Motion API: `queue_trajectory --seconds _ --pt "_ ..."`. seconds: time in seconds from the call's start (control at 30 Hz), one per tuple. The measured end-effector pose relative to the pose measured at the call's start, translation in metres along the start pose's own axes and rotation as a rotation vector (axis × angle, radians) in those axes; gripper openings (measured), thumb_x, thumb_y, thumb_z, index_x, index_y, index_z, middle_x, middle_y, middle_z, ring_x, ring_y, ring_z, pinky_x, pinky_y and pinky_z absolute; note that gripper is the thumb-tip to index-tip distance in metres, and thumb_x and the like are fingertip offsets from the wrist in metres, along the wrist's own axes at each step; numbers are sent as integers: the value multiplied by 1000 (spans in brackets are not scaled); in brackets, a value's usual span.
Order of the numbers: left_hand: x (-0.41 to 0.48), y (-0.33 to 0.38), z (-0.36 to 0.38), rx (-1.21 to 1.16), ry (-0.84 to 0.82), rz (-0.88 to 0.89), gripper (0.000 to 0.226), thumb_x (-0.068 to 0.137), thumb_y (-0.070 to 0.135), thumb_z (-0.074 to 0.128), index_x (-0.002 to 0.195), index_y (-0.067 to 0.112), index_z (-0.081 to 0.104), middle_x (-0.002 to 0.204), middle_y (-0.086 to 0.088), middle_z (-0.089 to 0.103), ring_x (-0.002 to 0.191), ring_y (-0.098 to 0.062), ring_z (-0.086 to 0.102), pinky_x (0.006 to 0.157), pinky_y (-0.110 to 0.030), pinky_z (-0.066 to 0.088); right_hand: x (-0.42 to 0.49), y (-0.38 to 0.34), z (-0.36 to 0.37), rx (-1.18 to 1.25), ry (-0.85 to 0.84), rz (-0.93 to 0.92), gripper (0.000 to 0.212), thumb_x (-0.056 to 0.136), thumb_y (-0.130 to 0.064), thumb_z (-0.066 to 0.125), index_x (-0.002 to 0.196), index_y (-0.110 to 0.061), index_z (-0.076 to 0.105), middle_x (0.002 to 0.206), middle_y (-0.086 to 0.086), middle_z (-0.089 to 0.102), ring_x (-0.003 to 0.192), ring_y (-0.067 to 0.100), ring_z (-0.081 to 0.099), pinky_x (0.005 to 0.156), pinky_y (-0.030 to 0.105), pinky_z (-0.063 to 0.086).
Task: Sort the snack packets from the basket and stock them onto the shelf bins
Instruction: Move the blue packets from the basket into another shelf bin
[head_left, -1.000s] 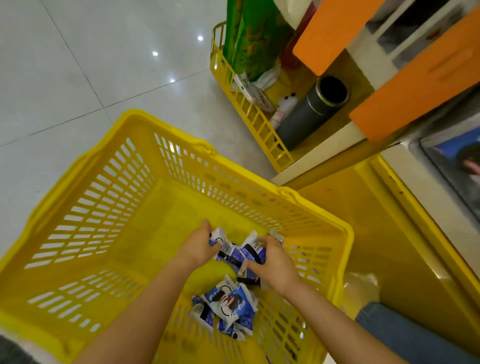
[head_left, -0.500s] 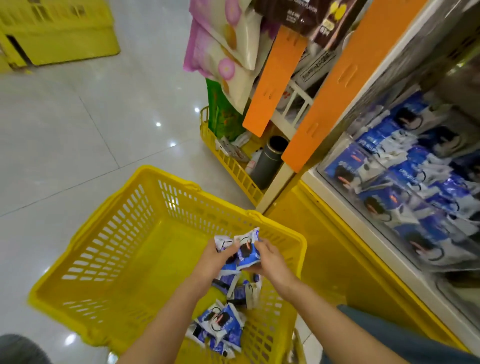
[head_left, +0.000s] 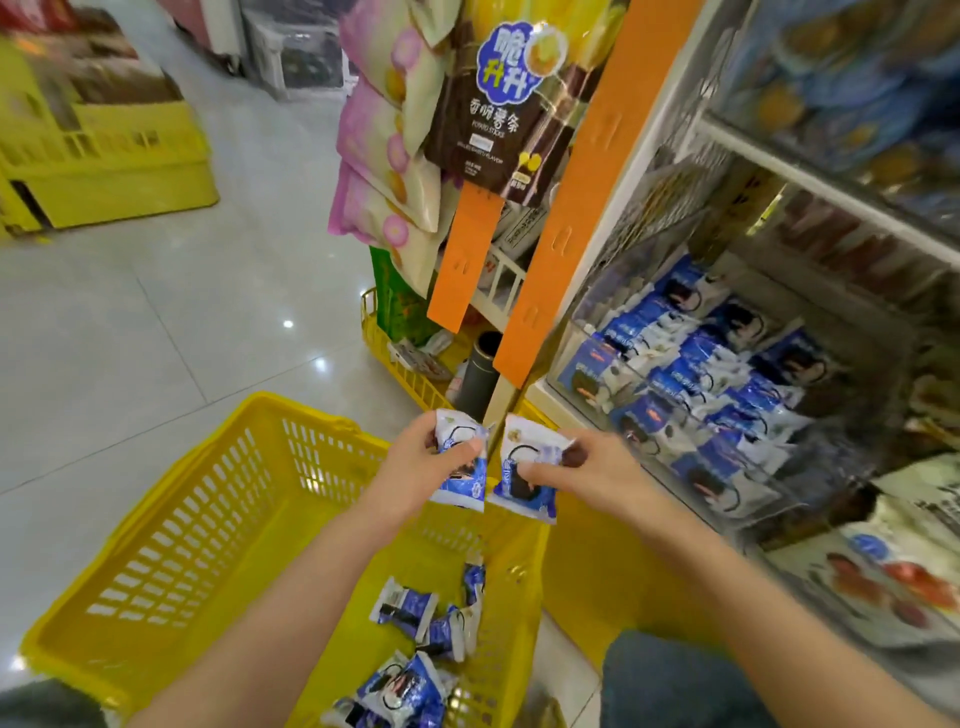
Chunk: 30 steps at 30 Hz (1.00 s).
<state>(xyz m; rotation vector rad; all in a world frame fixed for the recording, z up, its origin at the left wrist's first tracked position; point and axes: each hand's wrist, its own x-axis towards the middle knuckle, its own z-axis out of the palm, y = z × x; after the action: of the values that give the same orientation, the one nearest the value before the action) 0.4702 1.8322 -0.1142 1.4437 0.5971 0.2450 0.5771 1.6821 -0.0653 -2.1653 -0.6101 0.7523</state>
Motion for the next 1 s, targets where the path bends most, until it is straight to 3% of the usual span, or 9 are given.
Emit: queue_trajectory --seconds 0.13,0.3,0.4,0.53,0.67,0.73,0.8,0.87,1.0 --pt "2 33 5 61 -72 97 18 83 9 67 98 17 62 86 5 68 67 6 62 61 -7 48 -11 -16 -52 108 140 -78 14 77 -30 73 89 -25 67 84 -4 72 80 12 66 69 23 51" --pt "7 53 6 192 -30 141 26 79 16 73 101 18 61 90 9 68 78 3 63 60 -7 49 -9 -27 -84 400 232 -88 23 81 -17 68 103 -15 61 97 4 71 87 16 70 67 20 57" --pt "14 56 5 198 -5 149 27 76 19 75 98 19 61 91 6 70 81 -4 66 68 -18 55 2 -32 -103 541 342 -88 24 81 -16 69 104 -11 62 96 4 73 88 15 70 66 19 56" --pt "20 56 5 145 23 122 26 74 23 76 94 18 60 89 3 71 81 -10 68 69 -33 57 37 -26 -119 255 660 -46 24 78 -25 74 93 -14 59 89 -6 65 75 4 60 62 15 44" --pt "26 59 7 87 53 126 26 72 19 78 84 18 55 81 7 68 65 0 67 52 -25 56 84 -8 -138 190 873 40 32 78 -30 74 96 -9 58 93 2 58 84 16 55 81 32 44" --pt "28 61 7 37 52 126 27 73 16 77 84 17 53 78 9 67 63 1 67 49 -23 56 102 -2 -144 124 918 97 38 78 -37 73 97 -14 49 94 10 58 87 22 57 82 33 43" --pt "30 62 7 13 38 136 27 74 16 77 85 18 52 76 11 68 66 0 68 53 -27 58 116 2 -147 29 955 119 53 80 -35 71 117 -3 49 115 22 59 108 32 56 92 38 42" --pt "32 62 8 -1 22 148 26 74 16 76 86 19 53 77 11 69 70 -1 69 56 -29 59 126 6 -147 -55 928 126 64 82 -36 68 126 6 46 127 22 54 118 33 51 97 36 39" --pt "36 61 12 -34 -19 166 23 77 17 74 90 22 56 86 8 71 76 -3 69 55 -24 57 140 11 -152 -124 873 138 69 83 -39 67 134 -1 38 129 19 54 119 34 51 96 38 40"
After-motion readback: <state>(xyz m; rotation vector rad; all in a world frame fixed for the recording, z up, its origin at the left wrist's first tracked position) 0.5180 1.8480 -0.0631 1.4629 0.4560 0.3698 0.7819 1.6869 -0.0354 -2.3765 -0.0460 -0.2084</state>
